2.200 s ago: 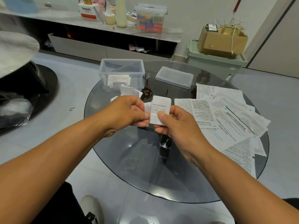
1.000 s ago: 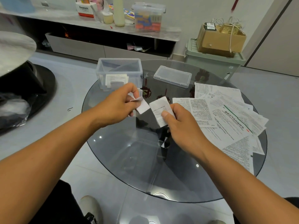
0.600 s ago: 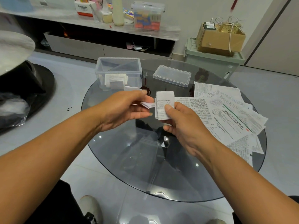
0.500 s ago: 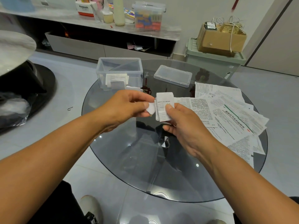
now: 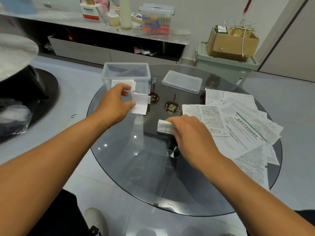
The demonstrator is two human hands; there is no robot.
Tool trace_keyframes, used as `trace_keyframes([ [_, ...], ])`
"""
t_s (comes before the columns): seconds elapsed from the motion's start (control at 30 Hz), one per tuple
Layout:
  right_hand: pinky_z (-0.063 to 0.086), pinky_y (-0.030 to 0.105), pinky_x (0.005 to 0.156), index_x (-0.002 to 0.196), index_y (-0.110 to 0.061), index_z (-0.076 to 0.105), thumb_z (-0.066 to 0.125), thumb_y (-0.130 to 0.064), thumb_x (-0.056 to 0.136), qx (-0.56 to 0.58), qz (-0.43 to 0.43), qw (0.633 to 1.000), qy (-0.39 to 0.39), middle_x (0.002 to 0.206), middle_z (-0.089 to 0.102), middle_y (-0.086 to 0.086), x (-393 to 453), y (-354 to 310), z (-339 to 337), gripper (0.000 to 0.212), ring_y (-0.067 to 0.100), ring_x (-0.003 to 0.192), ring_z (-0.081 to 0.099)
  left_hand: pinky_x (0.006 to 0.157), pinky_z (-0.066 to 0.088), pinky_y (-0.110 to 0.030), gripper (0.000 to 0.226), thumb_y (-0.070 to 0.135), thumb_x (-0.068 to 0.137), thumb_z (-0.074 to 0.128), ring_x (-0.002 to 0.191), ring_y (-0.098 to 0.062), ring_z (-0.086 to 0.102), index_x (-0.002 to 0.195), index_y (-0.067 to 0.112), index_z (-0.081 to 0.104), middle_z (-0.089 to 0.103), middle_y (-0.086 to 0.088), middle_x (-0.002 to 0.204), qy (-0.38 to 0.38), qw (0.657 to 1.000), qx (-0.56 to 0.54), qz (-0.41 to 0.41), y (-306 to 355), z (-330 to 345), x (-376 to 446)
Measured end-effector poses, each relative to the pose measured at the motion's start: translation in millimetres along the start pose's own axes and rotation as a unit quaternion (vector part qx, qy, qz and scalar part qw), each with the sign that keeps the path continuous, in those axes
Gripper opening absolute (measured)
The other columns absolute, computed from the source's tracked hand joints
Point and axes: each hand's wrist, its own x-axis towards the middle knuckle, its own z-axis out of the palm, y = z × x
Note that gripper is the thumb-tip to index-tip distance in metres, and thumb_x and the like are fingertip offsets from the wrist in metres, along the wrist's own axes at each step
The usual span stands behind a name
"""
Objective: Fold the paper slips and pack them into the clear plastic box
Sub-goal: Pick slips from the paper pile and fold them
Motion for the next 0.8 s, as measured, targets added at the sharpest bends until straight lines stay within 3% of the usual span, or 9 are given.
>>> trace_keyframes([
  [0.07,0.048,0.039,0.067,0.098,-0.028,0.059,0.066,-0.008,0.095,-0.002,-0.011,1.0,-0.011,0.088,0.055,-0.004,-1,-2,5,0.022,0.021,0.078,0.051,0.096,0.049,-0.04,0.059,0.024,0.092,0.073,0.106,-0.023,0.057,0.144,0.028,0.047,0.055,0.006,0.132,-0.028,0.999,0.023,0.021,-7,7,5],
  [0.13,0.049,0.042,0.069,0.101,-0.024,0.058,0.057,-0.017,0.103,0.04,-0.004,0.999,-0.014,0.09,0.055,-0.001,0,-1,5,0.007,0.022,0.08,0.051,0.098,0.05,-0.044,0.057,0.025,0.09,0.074,0.096,-0.019,0.057,0.142,0.031,0.049,0.057,0.008,0.128,-0.037,0.997,0.041,0.051,-10,12,8],
  [0.33,0.044,0.039,0.066,0.1,-0.02,0.054,0.043,-0.033,0.109,0.159,0.055,0.985,-0.024,0.086,0.055,-0.003,-3,-1,-2,0.02,0.019,0.078,0.052,0.067,0.047,-0.032,0.006,0.024,0.091,0.073,0.072,-0.015,0.057,0.091,0.028,0.068,0.063,0.01,0.08,-0.045,0.994,0.048,0.088,-1,18,1],
  [0.4,0.04,0.034,0.062,0.103,-0.02,0.054,0.043,-0.034,0.109,0.259,0.1,0.961,-0.016,0.086,0.057,-0.004,-3,-1,-6,0.019,0.014,0.076,0.053,0.062,0.045,-0.03,0.006,0.026,0.094,0.071,0.071,-0.012,0.058,0.088,0.025,0.067,0.064,0.008,0.077,-0.053,0.995,0.023,0.086,8,18,-4],
  [0.47,0.043,0.033,0.064,0.104,-0.021,0.057,0.046,-0.034,0.108,0.344,0.143,0.928,0.015,0.089,0.062,-0.004,1,-1,-9,0.018,0.011,0.075,0.056,0.062,0.053,-0.027,0.006,0.022,0.096,0.068,0.069,-0.01,0.063,0.094,0.017,0.065,0.069,0.001,0.081,-0.083,0.992,-0.084,0.039,18,17,-6],
  [0.53,0.049,0.03,0.065,0.106,-0.022,0.064,0.05,-0.031,0.107,0.452,0.19,0.87,0.049,0.093,0.071,-0.005,6,1,-10,0.016,0.007,0.077,0.063,0.061,0.057,-0.021,0.006,0.015,0.097,0.066,0.064,-0.007,0.065,0.101,0.011,0.063,0.071,-0.007,0.083,-0.148,0.959,-0.237,-0.039,27,15,-10],
  [0.63,0.05,0.022,0.066,0.112,-0.022,0.07,0.052,-0.024,0.107,0.625,0.231,0.745,0.031,0.101,0.078,-0.005,11,0,-13,0.018,0.004,0.083,0.067,0.064,0.058,-0.018,0.014,0.008,0.098,0.063,0.066,-0.007,0.067,0.112,0.006,0.064,0.073,-0.01,0.091,-0.212,0.873,-0.417,-0.141,35,15,-18],
  [0.73,0.05,0.026,0.07,0.112,-0.017,0.069,0.052,-0.02,0.107,0.77,0.231,0.595,-0.002,0.101,0.077,0.001,12,-2,-17,0.018,0.01,0.085,0.068,0.066,0.06,-0.018,0.018,0.004,0.099,0.058,0.07,-0.01,0.07,0.116,0.001,0.064,0.075,-0.013,0.096,-0.243,0.779,-0.538,-0.211,38,12,-25],
  [0.8,0.05,0.024,0.066,0.114,-0.016,0.069,0.051,-0.02,0.106,0.81,0.229,0.54,-0.02,0.097,0.076,0.001,10,-3,-21,0.02,0.01,0.078,0.068,0.069,0.061,-0.019,0.019,0.003,0.1,0.055,0.073,-0.012,0.072,0.117,-0.001,0.062,0.075,-0.015,0.098,-0.259,0.743,-0.572,-0.232,38,10,-27],
])
